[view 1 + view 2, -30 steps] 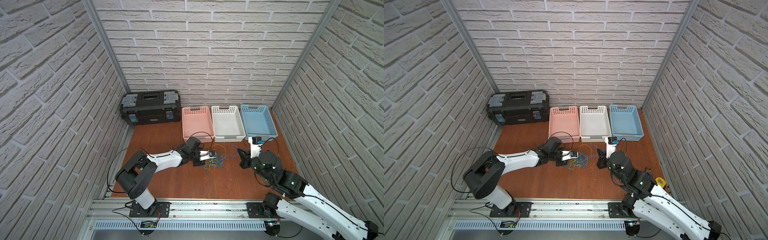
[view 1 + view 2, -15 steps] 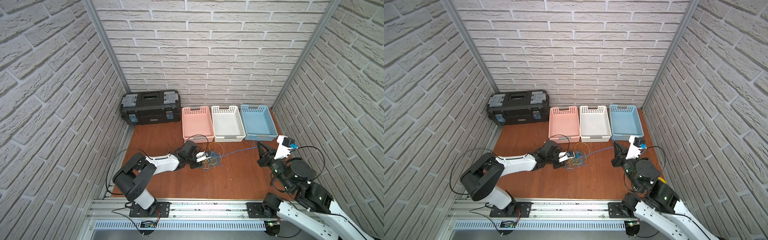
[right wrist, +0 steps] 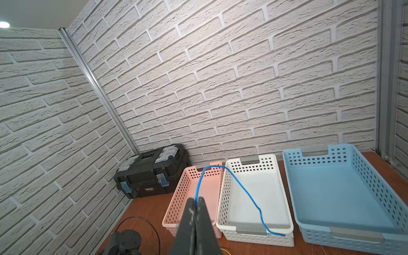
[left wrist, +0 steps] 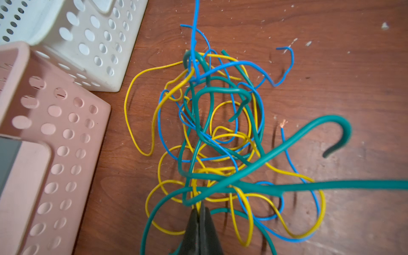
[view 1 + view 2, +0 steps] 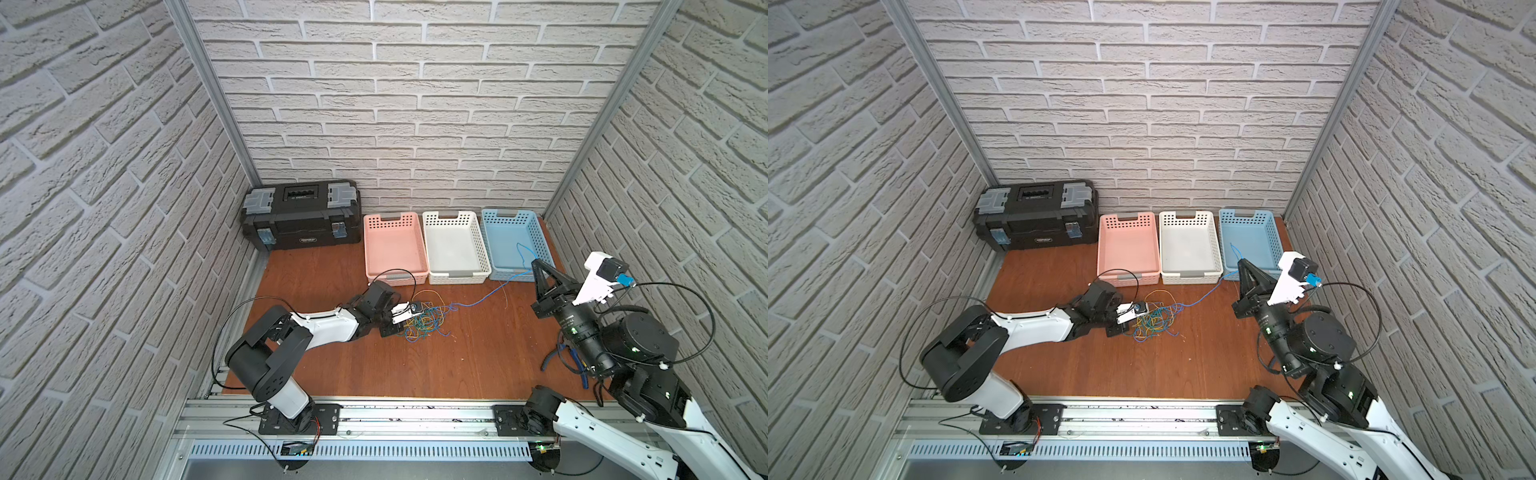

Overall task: Untangle and sort cables by color
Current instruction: Untie the cable.

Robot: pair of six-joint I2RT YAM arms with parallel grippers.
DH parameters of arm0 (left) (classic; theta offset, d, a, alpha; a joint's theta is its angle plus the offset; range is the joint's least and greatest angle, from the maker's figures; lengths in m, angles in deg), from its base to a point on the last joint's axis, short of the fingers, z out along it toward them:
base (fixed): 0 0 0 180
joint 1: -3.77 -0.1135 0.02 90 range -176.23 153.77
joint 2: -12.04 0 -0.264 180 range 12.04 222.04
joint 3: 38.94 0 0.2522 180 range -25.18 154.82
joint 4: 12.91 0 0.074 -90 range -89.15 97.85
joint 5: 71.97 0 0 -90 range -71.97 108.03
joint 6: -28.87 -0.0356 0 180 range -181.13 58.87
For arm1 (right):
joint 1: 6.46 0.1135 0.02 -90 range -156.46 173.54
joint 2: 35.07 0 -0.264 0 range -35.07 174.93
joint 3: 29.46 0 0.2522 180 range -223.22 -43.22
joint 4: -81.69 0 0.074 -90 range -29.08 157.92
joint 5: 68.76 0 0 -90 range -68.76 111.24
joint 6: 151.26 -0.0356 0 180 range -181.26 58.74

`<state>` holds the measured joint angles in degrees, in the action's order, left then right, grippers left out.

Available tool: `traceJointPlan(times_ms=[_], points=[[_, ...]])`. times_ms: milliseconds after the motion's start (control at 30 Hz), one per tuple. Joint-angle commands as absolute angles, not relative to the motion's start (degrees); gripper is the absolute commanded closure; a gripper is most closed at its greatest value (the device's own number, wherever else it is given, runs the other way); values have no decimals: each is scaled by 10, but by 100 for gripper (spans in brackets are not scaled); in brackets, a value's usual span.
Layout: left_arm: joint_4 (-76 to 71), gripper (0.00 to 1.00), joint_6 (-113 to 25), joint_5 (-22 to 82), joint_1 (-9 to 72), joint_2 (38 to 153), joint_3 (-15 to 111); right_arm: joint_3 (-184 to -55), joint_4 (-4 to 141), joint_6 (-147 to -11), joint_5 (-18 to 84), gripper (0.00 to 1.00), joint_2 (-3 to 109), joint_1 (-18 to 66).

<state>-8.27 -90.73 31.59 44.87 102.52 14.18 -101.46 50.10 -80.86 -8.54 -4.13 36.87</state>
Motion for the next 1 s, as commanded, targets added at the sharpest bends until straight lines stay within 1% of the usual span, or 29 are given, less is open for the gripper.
traceJointPlan(times_ms=[0,167,267,333,467,633,733,800,833,967], points=[[-107,100,-894,318,444,1022,133,-1063,572,-752,-97,97,-11,367],[-124,100,-886,314,443,1025,124,-1196,622,-647,-140,97,72,367],[-126,100,-885,311,444,1021,119,-1293,593,-614,-153,97,135,367],[-125,100,-885,309,441,1019,120,-1328,596,-599,-144,97,163,367],[-125,100,-886,308,440,1023,121,-1373,621,-573,-136,97,200,367],[-131,100,-882,311,440,1026,119,-1412,600,-569,-128,97,234,367],[-143,100,-875,307,439,1024,114,-1382,586,-582,-121,97,231,367],[-148,100,-867,307,439,1022,116,-1348,592,-586,-137,97,224,367],[-148,97,-861,311,440,1020,120,-1329,599,-588,-146,97,220,367],[-147,76,-836,327,439,1008,133,-1280,610,-588,-170,97,219,361]])
